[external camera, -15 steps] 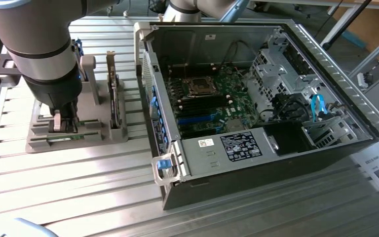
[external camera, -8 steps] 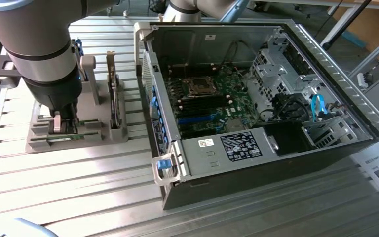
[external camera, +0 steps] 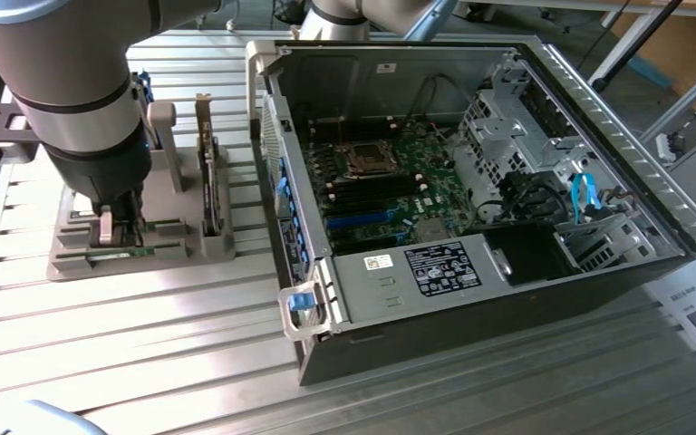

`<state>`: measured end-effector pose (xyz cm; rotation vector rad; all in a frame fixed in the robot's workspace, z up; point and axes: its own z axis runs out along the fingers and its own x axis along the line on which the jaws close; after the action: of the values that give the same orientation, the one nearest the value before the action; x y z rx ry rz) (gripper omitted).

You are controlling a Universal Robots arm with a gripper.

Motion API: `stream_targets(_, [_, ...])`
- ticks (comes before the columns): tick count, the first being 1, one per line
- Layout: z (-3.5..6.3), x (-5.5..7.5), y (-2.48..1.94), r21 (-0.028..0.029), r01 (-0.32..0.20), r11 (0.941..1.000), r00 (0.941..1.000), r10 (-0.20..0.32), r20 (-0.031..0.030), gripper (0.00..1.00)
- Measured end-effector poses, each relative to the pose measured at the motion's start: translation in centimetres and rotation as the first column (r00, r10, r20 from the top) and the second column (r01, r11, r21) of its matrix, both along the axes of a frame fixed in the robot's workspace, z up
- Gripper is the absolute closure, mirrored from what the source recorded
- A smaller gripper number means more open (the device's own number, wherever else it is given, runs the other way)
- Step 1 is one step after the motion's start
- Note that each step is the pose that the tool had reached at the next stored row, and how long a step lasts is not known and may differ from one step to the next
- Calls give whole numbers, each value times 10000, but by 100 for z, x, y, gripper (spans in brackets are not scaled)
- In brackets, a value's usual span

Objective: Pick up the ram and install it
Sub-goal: 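Pick up the ram and move it above insertion slot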

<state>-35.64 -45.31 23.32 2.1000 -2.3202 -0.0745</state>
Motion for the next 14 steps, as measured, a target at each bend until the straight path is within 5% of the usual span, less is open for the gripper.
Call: stream_targets(14, [-105,0,-5,0,0,10000,10000,0,0,70])
